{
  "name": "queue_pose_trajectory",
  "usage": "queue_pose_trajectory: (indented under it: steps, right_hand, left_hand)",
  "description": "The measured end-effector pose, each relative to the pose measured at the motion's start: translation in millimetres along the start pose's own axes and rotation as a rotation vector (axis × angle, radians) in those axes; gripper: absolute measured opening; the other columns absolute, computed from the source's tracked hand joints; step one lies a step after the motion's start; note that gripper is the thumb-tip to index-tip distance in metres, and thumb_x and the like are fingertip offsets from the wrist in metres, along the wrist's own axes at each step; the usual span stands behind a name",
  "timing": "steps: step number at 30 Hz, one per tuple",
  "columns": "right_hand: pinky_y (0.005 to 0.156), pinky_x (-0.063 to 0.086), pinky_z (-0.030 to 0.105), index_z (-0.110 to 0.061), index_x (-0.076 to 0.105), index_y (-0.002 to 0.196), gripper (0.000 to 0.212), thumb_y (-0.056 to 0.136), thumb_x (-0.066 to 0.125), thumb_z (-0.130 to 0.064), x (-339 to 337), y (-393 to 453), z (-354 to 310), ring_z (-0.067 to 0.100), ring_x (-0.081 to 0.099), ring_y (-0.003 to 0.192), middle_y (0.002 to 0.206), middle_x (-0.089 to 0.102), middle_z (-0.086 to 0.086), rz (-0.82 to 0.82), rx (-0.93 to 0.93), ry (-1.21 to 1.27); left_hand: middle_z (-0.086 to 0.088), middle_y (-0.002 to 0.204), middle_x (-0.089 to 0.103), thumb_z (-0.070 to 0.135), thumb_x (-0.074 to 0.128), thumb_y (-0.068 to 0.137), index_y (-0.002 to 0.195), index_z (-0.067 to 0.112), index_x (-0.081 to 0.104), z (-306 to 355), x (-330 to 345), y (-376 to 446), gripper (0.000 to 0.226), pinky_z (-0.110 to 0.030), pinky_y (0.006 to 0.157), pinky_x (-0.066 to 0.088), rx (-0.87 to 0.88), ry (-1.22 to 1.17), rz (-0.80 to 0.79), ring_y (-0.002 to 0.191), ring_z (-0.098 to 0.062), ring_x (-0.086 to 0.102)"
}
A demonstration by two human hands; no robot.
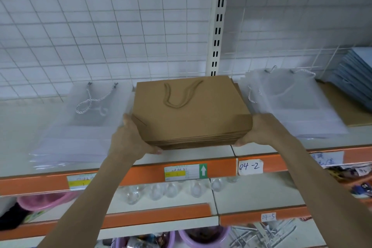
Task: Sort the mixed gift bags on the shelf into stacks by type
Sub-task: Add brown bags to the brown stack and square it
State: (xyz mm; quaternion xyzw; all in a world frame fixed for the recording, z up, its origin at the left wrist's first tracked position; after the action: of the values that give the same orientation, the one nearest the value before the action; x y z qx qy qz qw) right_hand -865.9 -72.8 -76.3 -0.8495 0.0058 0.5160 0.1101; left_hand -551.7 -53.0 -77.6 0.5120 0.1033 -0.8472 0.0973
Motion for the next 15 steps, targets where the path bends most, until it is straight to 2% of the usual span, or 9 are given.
queue_pose_trajectory:
  steps: [2, 4, 6, 9, 11, 13, 15]
  right_hand:
    - [0.065, 0.047, 0.026, -0.004, 0.065, 0.098, 0.064, 0.049, 0.09, -0.037, 0.9, -1.2, 2.9, 0.022, 0.06, 0.083, 0.093, 0.066, 0.008, 0.021, -0.007, 0.012]
    - [0.061, 0.044, 0.026, -0.004, 0.064, 0.097, 0.061, 0.053, 0.088, -0.038, 2.2, -3.8, 6.7, 0.022, 0.058, 0.081, 0.093, 0.065, 0.009, 0.054, -0.008, 0.036]
    - [0.057, 0.041, 0.023, -0.004, 0.065, 0.095, 0.053, 0.058, 0.086, -0.035, 5.9, -6.5, 10.9, 0.022, 0.057, 0.078, 0.091, 0.066, 0.009, 0.087, -0.031, 0.083]
    - [0.051, 0.035, 0.02, -0.004, 0.067, 0.092, 0.036, 0.064, 0.083, -0.021, 11.3, -12.8, 12.6, 0.024, 0.062, 0.081, 0.085, 0.067, 0.008, 0.136, -0.11, 0.138]
    - [0.059, 0.037, 0.022, -0.001, 0.065, 0.092, 0.034, 0.066, 0.081, -0.016, 14.6, -16.8, 11.2, 0.023, 0.062, 0.082, 0.086, 0.067, 0.008, 0.164, -0.151, 0.146]
    - [0.056, 0.034, 0.021, -0.004, 0.055, 0.09, 0.033, 0.07, 0.079, -0.015, 17.0, -21.8, 10.7, 0.019, 0.054, 0.078, 0.083, 0.058, 0.003, 0.193, -0.162, 0.163]
    - [0.05, 0.028, 0.013, -0.011, 0.048, 0.089, 0.034, 0.072, 0.078, -0.015, 19.0, -23.3, 12.2, 0.018, 0.048, 0.076, 0.082, 0.051, 0.0, 0.217, -0.165, 0.19]
  left_hand:
    - [-0.018, 0.11, 0.057, 0.042, 0.09, 0.046, 0.129, -0.001, 0.026, -2.0, -1.2, -2.3, 0.113, -0.035, 0.078, 0.042, -0.028, -0.016, 0.036, 0.103, -0.035, 0.057]
    - [-0.02, 0.116, 0.055, 0.039, 0.09, 0.048, 0.122, -0.002, 0.036, -7.3, 1.0, -5.3, 0.1, -0.033, 0.074, 0.039, -0.047, -0.084, 0.074, 0.107, -0.037, 0.054]
    - [-0.018, 0.121, 0.056, 0.033, 0.09, 0.052, 0.123, -0.003, 0.043, -14.6, 6.2, -7.9, 0.092, -0.032, 0.077, 0.039, -0.046, -0.135, 0.097, 0.112, -0.035, 0.052]
    - [-0.019, 0.118, 0.059, 0.028, 0.087, 0.059, 0.123, -0.001, 0.046, -19.6, 13.3, -12.9, 0.081, -0.037, 0.085, 0.046, -0.014, -0.117, 0.095, 0.107, -0.037, 0.055]
    - [-0.021, 0.118, 0.058, 0.025, 0.085, 0.062, 0.123, -0.002, 0.046, -18.8, 14.6, -15.0, 0.077, -0.037, 0.085, 0.044, -0.009, -0.111, 0.105, 0.109, -0.038, 0.053]
    - [-0.021, 0.117, 0.059, 0.024, 0.084, 0.064, 0.119, -0.004, 0.049, -17.7, 13.5, -15.7, 0.071, -0.034, 0.081, 0.04, -0.029, -0.118, 0.127, 0.111, -0.038, 0.052]
    - [-0.021, 0.112, 0.062, 0.026, 0.084, 0.064, 0.113, -0.004, 0.055, -18.0, 12.7, -14.2, 0.065, -0.03, 0.075, 0.038, -0.051, -0.118, 0.131, 0.109, -0.037, 0.054]
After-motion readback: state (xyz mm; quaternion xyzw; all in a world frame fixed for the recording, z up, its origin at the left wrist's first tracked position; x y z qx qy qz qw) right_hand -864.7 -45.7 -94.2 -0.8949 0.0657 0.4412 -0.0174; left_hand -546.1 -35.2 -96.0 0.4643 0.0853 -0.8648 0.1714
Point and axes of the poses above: each hand's wrist, its own y-axis towards the middle knuckle, its own x-axis out of the palm, z = x × y, the point moved 4 cm from there along y, towards the middle knuckle
